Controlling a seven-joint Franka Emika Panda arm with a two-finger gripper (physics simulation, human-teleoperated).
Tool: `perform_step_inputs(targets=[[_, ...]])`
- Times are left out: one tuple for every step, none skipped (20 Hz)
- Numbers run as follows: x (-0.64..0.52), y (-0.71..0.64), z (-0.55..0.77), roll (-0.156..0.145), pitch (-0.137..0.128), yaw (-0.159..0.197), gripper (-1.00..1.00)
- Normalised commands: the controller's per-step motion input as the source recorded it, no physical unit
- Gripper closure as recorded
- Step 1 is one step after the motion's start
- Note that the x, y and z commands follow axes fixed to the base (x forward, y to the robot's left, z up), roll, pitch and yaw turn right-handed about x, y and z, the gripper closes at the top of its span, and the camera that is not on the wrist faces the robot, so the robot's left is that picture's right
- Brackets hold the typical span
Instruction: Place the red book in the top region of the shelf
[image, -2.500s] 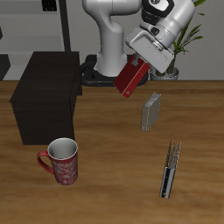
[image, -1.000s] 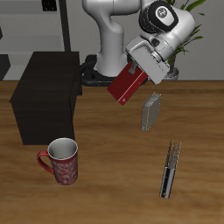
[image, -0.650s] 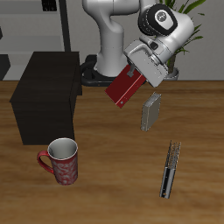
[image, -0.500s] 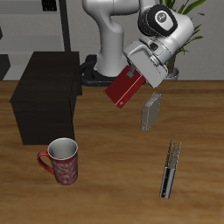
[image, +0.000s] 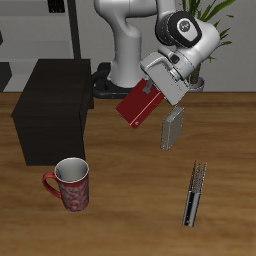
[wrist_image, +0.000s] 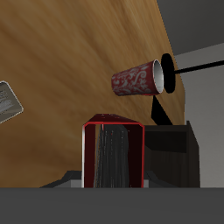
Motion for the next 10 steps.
perform_step_inputs(targets=[[-0.15, 0.14, 0.34, -0.034, -0.068, 0.014, 1.00], [0.07, -0.07, 0.00, -0.036, 0.180, -0.006, 1.00], [0.00, 0.00, 0.00, 0.000, 0.000, 0.000, 1.00], [0.17, 0.11, 0.17, -0.087, -0.035, 0.044, 1.00], [0.09, -0.04, -0.09, -0.032, 0.129, 0.034, 1.00], [0.06, 0.09, 0.04, 0.002, -0.036, -0.018, 1.00], [-0.03, -0.15, -0.02, -0.123, -0.067, -0.027, 1.00], [0.15, -0.09, -0.24, 0.020, 0.214, 0.009, 1.00], [-0.01, -0.06, -0.02, -0.041, -0.015, 0.008, 1.00], [0.04, 0.05, 0.01, 0.000, 0.000, 0.000, 1.00]])
